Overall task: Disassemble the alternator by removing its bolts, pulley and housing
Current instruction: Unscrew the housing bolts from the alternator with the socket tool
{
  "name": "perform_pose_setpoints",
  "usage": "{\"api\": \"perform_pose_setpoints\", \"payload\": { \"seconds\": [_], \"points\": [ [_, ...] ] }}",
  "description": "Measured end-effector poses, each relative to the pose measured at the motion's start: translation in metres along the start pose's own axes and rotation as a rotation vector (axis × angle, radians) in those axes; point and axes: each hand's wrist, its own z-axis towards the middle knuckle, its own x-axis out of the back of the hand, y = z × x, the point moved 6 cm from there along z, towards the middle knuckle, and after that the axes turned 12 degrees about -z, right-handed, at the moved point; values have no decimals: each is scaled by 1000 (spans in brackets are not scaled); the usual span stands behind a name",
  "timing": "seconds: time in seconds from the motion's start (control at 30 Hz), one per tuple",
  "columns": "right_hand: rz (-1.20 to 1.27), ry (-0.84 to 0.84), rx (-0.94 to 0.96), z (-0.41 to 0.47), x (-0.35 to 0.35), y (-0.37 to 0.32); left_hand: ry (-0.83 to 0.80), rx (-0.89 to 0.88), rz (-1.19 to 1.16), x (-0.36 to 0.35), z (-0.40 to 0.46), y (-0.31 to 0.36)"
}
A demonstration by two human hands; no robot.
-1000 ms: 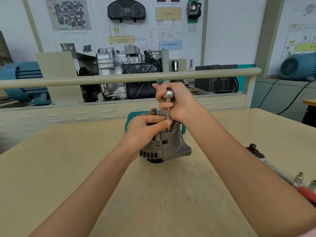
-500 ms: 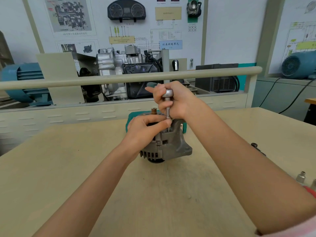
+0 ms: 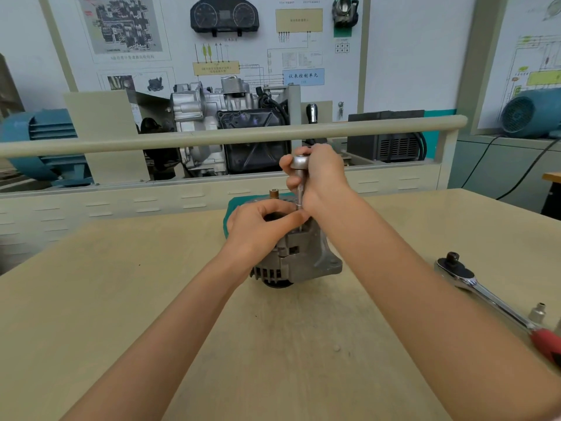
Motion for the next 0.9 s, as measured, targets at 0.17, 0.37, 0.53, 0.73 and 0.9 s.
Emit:
{"api": "perform_pose_setpoints", "payload": {
  "seconds": [0.17,0.37,0.53,0.73,0.9],
  "points": [
    [-83,-368,-227,-3,-15,5,-43,-1,-17,1,0,0],
    [-68,-394,-226,-7,-16,3,-11,-35,-51,0,-2,1],
    [-155,-311,-143,-10,-18,1,8,-50,-64,0,-3,1],
    [-130,128,144,-5,-6,-2,34,-56,-47,1,-2,0],
    [-42,152,230,-4,-10,-1,71,-24,-27,2,-2,-3]
  ]
}}
